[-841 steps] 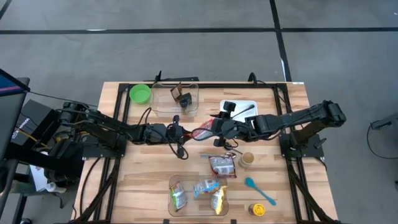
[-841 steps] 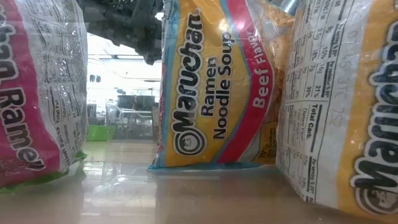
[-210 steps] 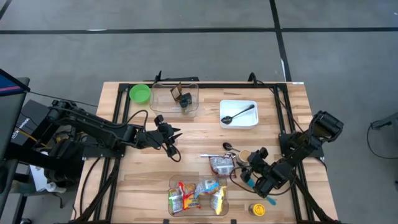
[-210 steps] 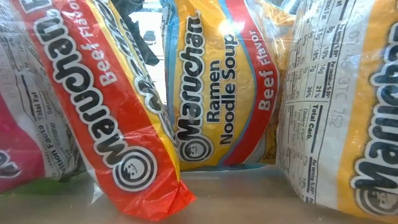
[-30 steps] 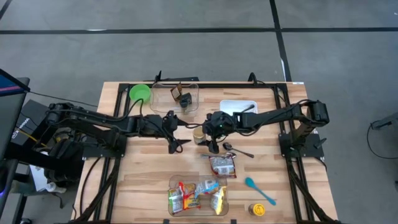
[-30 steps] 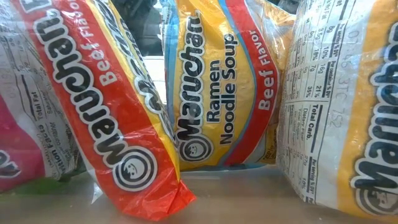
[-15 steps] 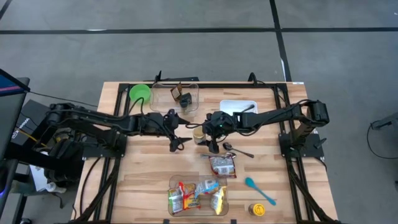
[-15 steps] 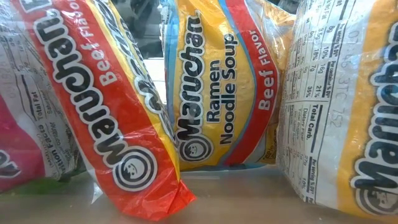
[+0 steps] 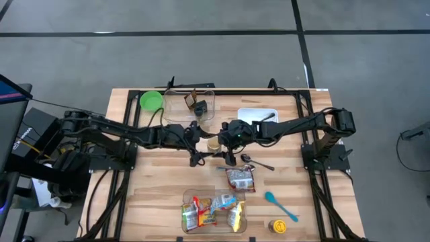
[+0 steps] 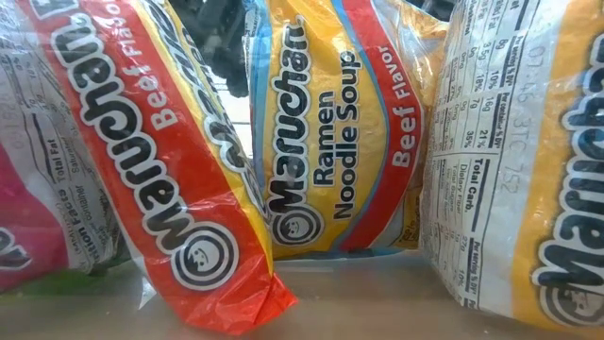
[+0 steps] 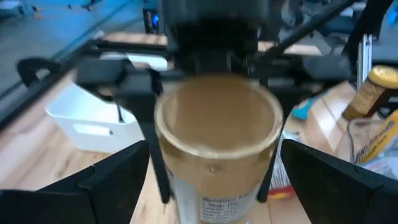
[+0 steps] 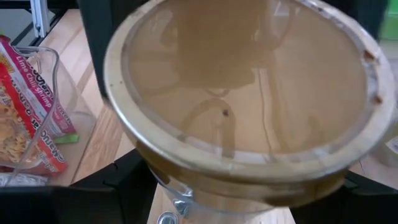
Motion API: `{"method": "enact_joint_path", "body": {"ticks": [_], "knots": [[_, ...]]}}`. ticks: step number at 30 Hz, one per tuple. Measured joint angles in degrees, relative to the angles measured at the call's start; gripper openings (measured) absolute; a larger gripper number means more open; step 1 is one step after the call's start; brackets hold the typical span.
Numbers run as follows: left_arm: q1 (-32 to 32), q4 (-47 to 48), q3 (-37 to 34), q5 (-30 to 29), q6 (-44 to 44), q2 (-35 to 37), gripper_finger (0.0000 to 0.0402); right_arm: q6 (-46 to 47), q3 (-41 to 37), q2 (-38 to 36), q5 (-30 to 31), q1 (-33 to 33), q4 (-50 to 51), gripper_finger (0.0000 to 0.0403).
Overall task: Pick & Place Food Item
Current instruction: Put the gold seasoning bottle into the top transparent bin
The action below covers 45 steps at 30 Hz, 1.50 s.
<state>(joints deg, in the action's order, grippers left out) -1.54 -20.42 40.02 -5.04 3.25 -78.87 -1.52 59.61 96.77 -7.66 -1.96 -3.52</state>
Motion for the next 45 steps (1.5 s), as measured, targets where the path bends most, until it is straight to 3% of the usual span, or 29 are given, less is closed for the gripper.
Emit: {"method": "enact_joint_path", "body": {"ticks": [6,21,45], "knots": [[0.02,0.44,2.3,0.39,-0.22,-5.02,0.0357,-0.03,-0.02,0.02,-0.1,0.0,0.24,0.0277],[0.39,-1.6,3.13,2.39,-1.29,-5.09,0.0352,0.0,0.0,0.0,-0.13,0.0,1.13,0.0277],[1.31,-1.62,3.11,2.34,1.09,-5.09,0.0282,0.17,0.0,-0.02,-0.04,0.04,1.3,0.0277]]}}
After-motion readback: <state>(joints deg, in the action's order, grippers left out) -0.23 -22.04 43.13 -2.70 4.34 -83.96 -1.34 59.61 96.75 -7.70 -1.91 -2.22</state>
